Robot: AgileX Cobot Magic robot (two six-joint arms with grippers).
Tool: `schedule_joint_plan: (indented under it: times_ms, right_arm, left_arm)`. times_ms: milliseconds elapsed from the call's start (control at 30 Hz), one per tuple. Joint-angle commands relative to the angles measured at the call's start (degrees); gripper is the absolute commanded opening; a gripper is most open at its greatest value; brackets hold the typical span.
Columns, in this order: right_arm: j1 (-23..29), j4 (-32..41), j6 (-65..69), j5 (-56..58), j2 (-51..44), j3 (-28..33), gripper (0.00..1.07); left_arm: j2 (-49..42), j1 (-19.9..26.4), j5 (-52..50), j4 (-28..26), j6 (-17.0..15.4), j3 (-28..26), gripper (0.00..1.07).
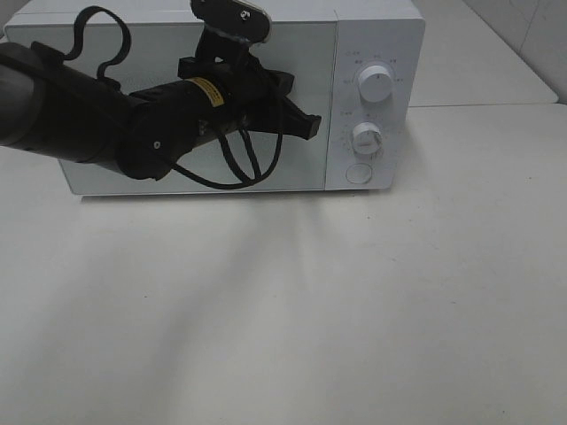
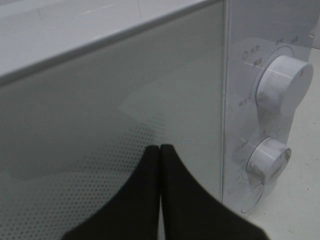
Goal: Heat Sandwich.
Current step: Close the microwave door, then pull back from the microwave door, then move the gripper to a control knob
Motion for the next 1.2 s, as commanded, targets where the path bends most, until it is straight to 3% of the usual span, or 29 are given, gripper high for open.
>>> schedule_joint_plan:
  times_ms: [33,433,1000,1067,1133,1167,1200]
  right_arm:
    - [-0.3,0.2,-0.1,-0.7,-1.5,0.1,0.74]
    - [-0.3,0.2,-0.1,-0.7,-1.5,0.1,0.74]
    - [-0.3,0.2,-0.1,-0.7,-1.5,0.1,0.74]
    - [-0.3,0.2,-0.1,-0.7,-1.5,0.1,0.74]
    - [-0.3,0.2,-0.1,-0.7,-1.5,0.1,0.74]
    - [-0.3,0.2,-0.1,-0.7,-1.5,0.1,0.74]
    - [-0.3,0.2,-0.1,-0.7,-1.5,0.1,0.74]
  left_arm:
    - [0.3,1.8,-2.1,-4.9,-0.1,-1.8,0.0]
    - [-2.0,1.8,-1.1,-4.9,-0.1,0.9,0.0]
    - [-14.3,1.8,2.3,-5.3,-0.6,17.7,0.0]
    - [-16.7,1.8,6.2,-6.2,-0.6,20.7,0.09]
    - [-18.2,1.8,8.7,-7.1,-0.6,22.5,0.27]
    - [-18.2,1.8,8.7,-7.1,-0.6,22.5,0.27]
    - [-19.7,1.8,11.1,-8.8,-0.7,24.2,0.59]
